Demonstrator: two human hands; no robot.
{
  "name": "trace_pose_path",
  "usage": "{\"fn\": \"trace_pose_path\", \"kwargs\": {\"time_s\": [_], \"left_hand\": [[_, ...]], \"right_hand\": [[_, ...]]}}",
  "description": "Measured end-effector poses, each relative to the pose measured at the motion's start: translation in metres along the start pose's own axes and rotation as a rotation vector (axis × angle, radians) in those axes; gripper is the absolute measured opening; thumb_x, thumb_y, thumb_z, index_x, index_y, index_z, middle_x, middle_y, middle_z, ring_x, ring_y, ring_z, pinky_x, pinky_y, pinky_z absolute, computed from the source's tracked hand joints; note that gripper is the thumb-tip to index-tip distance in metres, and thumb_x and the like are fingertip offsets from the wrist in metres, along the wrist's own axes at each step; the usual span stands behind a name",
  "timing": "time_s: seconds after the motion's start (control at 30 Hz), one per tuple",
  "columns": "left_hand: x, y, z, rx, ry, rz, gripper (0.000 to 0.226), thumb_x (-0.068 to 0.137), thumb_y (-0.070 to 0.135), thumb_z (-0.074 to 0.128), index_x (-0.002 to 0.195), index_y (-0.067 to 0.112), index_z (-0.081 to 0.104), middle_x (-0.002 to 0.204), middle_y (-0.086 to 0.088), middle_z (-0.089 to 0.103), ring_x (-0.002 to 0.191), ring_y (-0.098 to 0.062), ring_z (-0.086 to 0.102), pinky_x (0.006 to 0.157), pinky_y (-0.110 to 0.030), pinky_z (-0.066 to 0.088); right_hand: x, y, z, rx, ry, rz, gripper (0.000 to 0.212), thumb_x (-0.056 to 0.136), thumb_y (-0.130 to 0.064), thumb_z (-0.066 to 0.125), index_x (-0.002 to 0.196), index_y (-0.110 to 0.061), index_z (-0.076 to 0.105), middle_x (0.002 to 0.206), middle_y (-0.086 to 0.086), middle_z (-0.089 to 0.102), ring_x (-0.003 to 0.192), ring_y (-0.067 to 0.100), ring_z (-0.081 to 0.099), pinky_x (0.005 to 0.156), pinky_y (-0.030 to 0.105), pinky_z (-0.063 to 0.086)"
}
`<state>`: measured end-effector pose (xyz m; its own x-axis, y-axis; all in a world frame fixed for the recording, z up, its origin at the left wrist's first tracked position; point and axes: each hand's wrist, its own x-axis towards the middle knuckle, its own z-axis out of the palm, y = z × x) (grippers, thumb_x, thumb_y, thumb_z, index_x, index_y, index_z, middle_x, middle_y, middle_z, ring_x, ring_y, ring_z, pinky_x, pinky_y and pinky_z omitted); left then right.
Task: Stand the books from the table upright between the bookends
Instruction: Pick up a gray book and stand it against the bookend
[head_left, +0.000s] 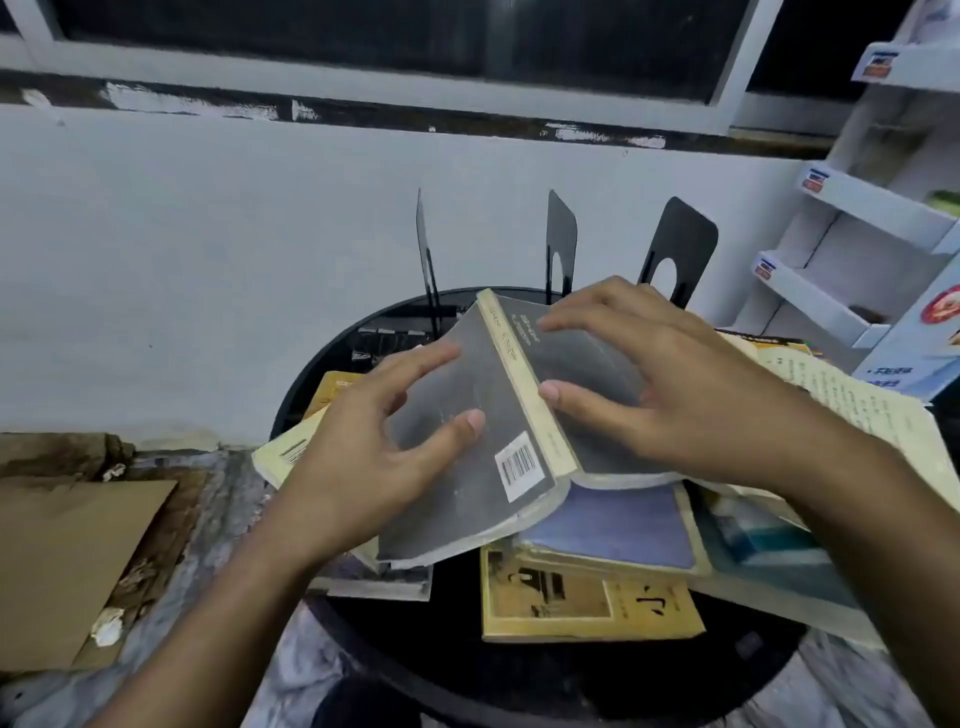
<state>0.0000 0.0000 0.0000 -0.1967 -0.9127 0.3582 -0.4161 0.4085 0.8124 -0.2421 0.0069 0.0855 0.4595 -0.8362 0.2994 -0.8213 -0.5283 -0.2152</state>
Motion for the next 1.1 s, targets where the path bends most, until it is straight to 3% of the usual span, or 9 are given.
{"fn": "trace_pose_path", "kwargs": {"time_s": [0.17,0.33,0.43,0.53,0.8,1.0,1.1], "left_hand": [[-0.009,-0.008,-0.007,0.031,0.042,-0.052,0.058,0.085,0.05,0.07,0.14,0.043,0.053,0.13,0.028,0.053,0.115,0.017,0.049,0.089,-0.01,0.043],[-0.006,-0.018,-0.009,0.08,0.025,-0.061,0.063,0.085,0.048,0.071,0.143,0.031,0.053,0.141,0.017,0.052,0.12,0.007,0.048,0.091,-0.008,0.038],[-0.001,-0.022,-0.008,0.124,0.008,-0.063,0.067,0.084,0.053,0.072,0.144,0.03,0.052,0.144,0.013,0.052,0.125,0.002,0.045,0.095,-0.015,0.037],[0.005,-0.025,-0.007,0.113,-0.009,-0.09,0.07,0.082,0.056,0.072,0.143,0.03,0.052,0.145,0.013,0.05,0.13,-0.005,0.047,0.101,-0.022,0.038],[0.008,-0.03,-0.002,0.111,-0.042,-0.112,0.075,0.081,0.058,0.073,0.144,0.022,0.053,0.149,0.009,0.048,0.13,-0.004,0.046,0.107,-0.023,0.038],[0.009,-0.03,0.001,0.179,-0.085,-0.164,0.095,0.07,0.083,0.058,0.146,0.026,0.049,0.154,0.011,0.042,0.145,-0.012,0.031,0.119,-0.045,0.031],[0.009,-0.024,0.005,0.248,-0.119,-0.181,0.09,0.074,0.086,0.052,0.148,0.034,0.045,0.156,0.016,0.036,0.147,-0.012,0.022,0.121,-0.048,0.02]], "right_hand": [[0.017,-0.005,0.004,-0.092,-0.044,0.027,0.055,0.09,-0.064,0.049,0.136,-0.034,0.054,0.135,-0.015,0.046,0.127,0.003,0.036,0.101,0.027,0.035],[0.051,-0.005,0.008,-0.174,-0.105,0.034,0.059,0.092,-0.063,0.053,0.139,-0.028,0.053,0.126,-0.007,0.047,0.123,0.01,0.04,0.099,0.03,0.037],[0.076,-0.006,0.011,-0.21,-0.166,0.059,0.061,0.091,-0.063,0.056,0.14,-0.025,0.051,0.111,-0.007,0.044,0.107,0.012,0.044,0.095,0.034,0.043],[0.1,-0.004,0.015,-0.256,-0.236,0.075,0.063,0.091,-0.062,0.057,0.14,-0.023,0.049,0.103,-0.008,0.046,0.099,0.012,0.043,0.086,0.031,0.039],[0.136,0.005,0.031,-0.376,-0.389,0.167,0.063,0.087,-0.064,0.06,0.136,-0.026,0.05,0.121,0.005,0.056,0.11,0.025,0.054,0.089,0.038,0.045],[0.143,0.003,0.034,-0.357,-0.355,0.173,0.039,0.087,-0.039,0.067,0.118,-0.016,0.059,0.113,0.007,0.063,0.099,0.024,0.056,0.078,0.034,0.047],[0.14,0.001,0.029,-0.321,-0.277,0.15,0.034,0.087,-0.032,0.066,0.114,-0.012,0.062,0.105,0.007,0.063,0.097,0.023,0.054,0.075,0.029,0.041]]}}
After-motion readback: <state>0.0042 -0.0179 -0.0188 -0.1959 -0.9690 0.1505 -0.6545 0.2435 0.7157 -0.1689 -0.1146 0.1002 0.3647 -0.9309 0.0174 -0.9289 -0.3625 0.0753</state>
